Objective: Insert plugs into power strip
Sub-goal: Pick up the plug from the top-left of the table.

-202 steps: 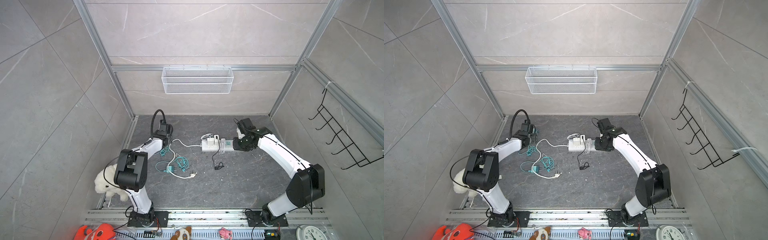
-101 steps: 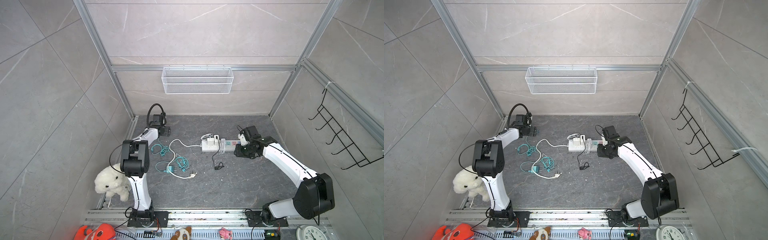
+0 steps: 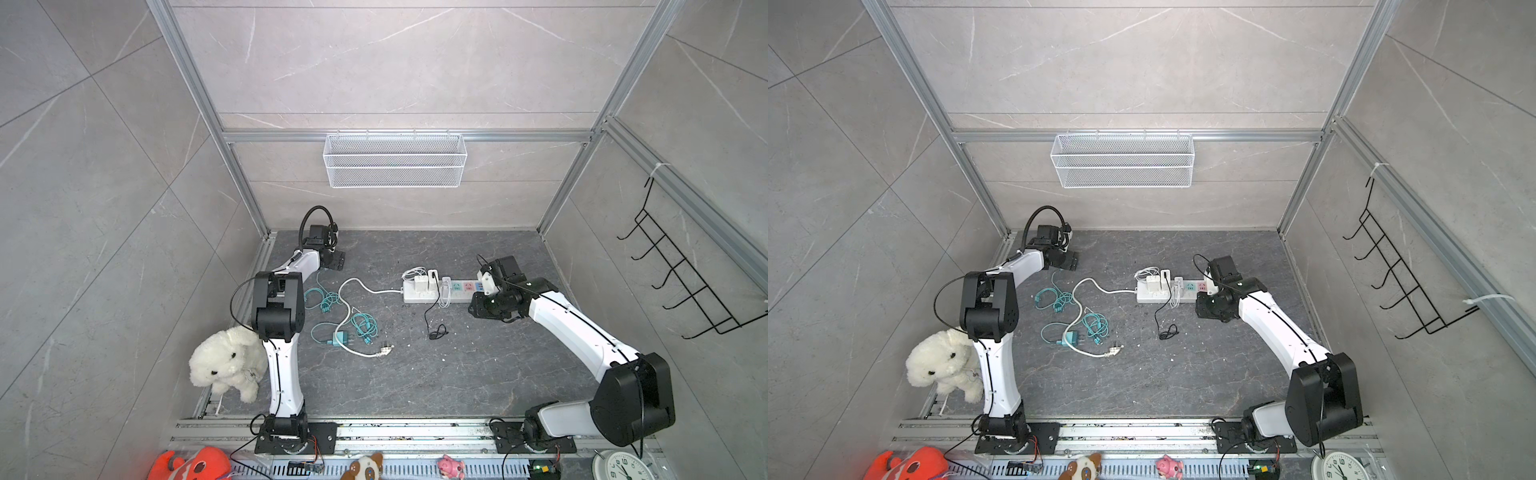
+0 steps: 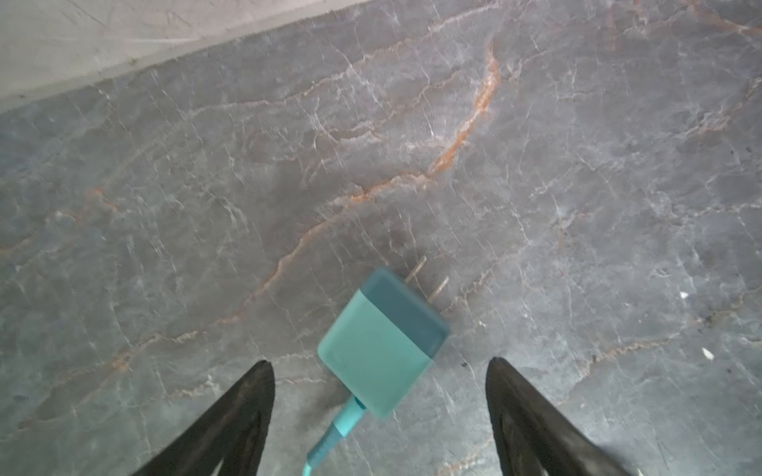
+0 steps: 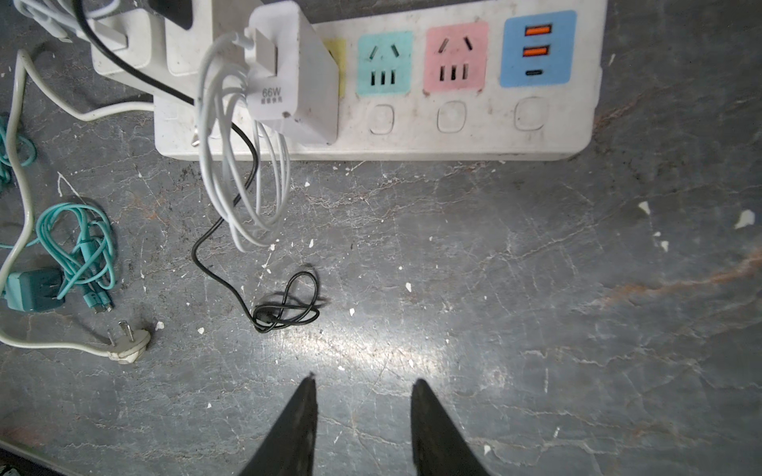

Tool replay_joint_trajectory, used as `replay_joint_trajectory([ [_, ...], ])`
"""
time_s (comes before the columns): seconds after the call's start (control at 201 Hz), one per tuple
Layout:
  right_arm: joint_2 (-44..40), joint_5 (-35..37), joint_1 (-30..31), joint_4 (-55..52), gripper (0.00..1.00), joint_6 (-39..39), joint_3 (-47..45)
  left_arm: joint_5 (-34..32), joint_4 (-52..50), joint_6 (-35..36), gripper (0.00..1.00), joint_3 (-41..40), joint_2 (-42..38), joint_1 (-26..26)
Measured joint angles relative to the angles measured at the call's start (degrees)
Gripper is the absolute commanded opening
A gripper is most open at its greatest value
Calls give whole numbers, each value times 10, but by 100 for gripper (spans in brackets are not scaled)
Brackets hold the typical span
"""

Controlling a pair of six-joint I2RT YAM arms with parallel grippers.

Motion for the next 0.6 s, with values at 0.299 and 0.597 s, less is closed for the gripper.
replay_joint_trajectory([
  [0.299,-8,-5,-11,0,41,-2,-2,7,-48,19,80,50,40,7],
  [0.597,-8,-19,-16,9,41,-5,-7,7,-92,21,73,104,73,5],
])
